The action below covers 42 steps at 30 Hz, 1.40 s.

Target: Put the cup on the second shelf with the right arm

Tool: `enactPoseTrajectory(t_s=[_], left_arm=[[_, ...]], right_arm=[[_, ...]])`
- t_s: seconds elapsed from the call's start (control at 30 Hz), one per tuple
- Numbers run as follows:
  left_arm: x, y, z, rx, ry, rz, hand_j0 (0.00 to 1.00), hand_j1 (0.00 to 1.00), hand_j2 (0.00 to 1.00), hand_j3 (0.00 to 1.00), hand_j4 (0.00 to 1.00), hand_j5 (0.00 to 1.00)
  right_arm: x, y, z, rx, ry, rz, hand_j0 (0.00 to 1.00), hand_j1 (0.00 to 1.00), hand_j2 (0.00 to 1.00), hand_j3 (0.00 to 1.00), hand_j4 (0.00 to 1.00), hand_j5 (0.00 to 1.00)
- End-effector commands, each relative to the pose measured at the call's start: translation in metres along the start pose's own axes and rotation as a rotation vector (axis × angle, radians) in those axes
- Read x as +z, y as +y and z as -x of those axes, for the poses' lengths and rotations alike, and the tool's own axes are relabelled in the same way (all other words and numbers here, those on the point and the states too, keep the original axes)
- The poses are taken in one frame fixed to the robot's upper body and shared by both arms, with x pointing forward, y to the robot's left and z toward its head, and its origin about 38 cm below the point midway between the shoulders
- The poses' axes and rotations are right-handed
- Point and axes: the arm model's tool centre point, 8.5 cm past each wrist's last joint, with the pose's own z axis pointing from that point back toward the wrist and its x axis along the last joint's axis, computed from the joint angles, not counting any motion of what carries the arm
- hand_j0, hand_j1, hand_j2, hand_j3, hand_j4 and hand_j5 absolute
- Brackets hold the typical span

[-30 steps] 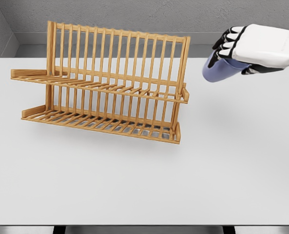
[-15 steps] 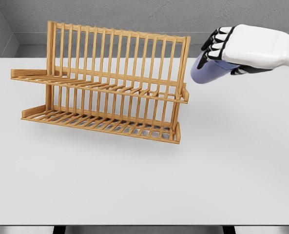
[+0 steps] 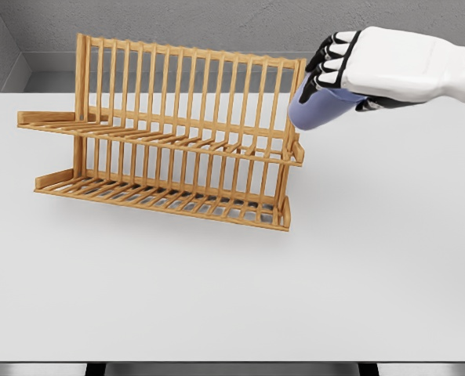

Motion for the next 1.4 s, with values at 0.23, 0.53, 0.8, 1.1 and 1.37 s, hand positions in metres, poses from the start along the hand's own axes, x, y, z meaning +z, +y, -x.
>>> enactPoseTrajectory(t_s=[0.23, 0.53, 0.8, 1.1, 1.37], left_arm=[[0.0, 0.0, 0.0, -0.001, 0.0, 0.0, 1.0, 1.0, 1.0, 1.0, 1.0, 1.0], [0.0, 0.0, 0.0, 0.001, 0.0, 0.0, 1.0, 1.0, 1.0, 1.0, 1.0, 1.0], [0.0, 0.0, 0.0, 0.001, 0.0, 0.0, 1.0, 1.0, 1.0, 1.0, 1.0, 1.0], [0.0, 0.0, 0.0, 0.001, 0.0, 0.0, 1.0, 1.0, 1.0, 1.0, 1.0, 1.0], [0.0, 0.0, 0.0, -0.001, 0.0, 0.0, 1.0, 1.0, 1.0, 1.0, 1.0, 1.0]], right_arm=[[-0.027, 0.005, -0.011, -0.027, -0.065, 0.011, 0.68, 0.68, 0.68, 0.68, 0.68, 0.68], [-0.042, 0.02, -0.021, -0.054, -0.112, -0.02, 0.68, 0.68, 0.68, 0.68, 0.68, 0.68], [-0.048, 0.029, -0.027, -0.066, -0.143, -0.045, 0.69, 0.69, 0.69, 0.69, 0.69, 0.69], [-0.061, 0.031, -0.033, -0.081, -0.167, -0.038, 0.69, 0.69, 0.69, 0.69, 0.69, 0.69], [-0.061, 0.033, -0.035, -0.077, -0.182, -0.045, 1.0, 1.0, 1.0, 1.0, 1.0, 1.0]])
